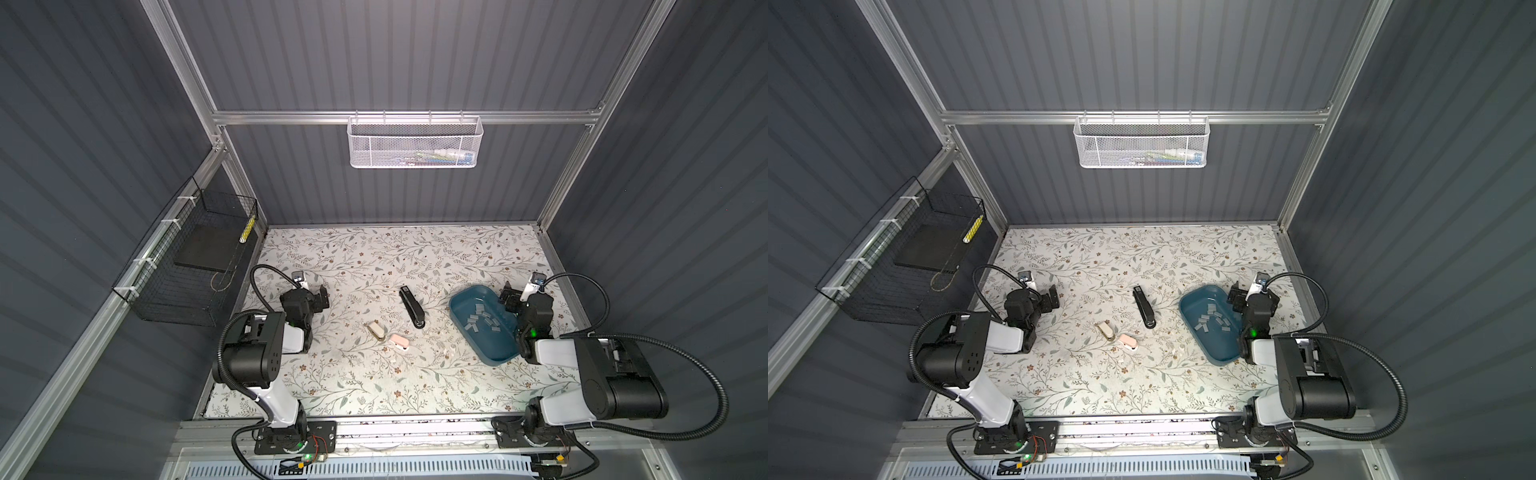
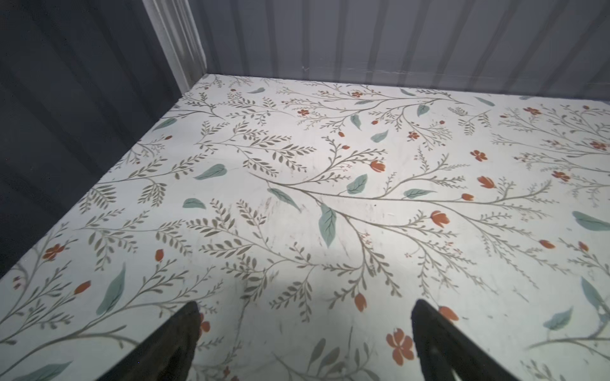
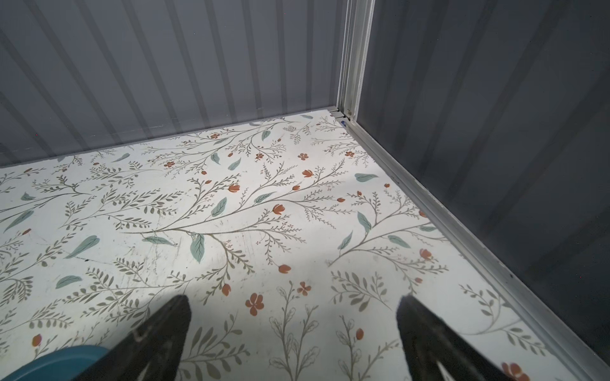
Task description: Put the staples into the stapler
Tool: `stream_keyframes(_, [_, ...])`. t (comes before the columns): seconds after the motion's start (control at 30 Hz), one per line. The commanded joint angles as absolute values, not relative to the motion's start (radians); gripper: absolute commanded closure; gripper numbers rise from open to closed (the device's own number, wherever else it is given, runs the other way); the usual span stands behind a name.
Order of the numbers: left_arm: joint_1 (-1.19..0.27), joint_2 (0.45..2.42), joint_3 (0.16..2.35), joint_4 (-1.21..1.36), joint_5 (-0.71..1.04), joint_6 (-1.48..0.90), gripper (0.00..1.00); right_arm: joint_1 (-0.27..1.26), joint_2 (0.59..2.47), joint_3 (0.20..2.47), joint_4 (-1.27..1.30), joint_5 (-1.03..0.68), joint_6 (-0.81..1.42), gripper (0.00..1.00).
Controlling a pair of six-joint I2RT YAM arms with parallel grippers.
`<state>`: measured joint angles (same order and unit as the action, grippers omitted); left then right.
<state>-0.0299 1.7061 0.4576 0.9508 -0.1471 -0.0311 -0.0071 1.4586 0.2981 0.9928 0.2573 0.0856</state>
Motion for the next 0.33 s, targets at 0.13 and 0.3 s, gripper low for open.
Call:
stream_keyframes(0.13, [-0.032, 1.715, 0.472, 0.91, -0.095, 0.005, 0.0, -0.008, 1.462, 0.301, 1.027, 0.259, 0.078, 0.01])
stream_keyframes(0.3, [-0.032, 1.714, 0.471, 0.912, -0.095, 0.005, 0.0, -0.009, 1.46, 0.301, 1.026, 0.256, 0.078, 0.01])
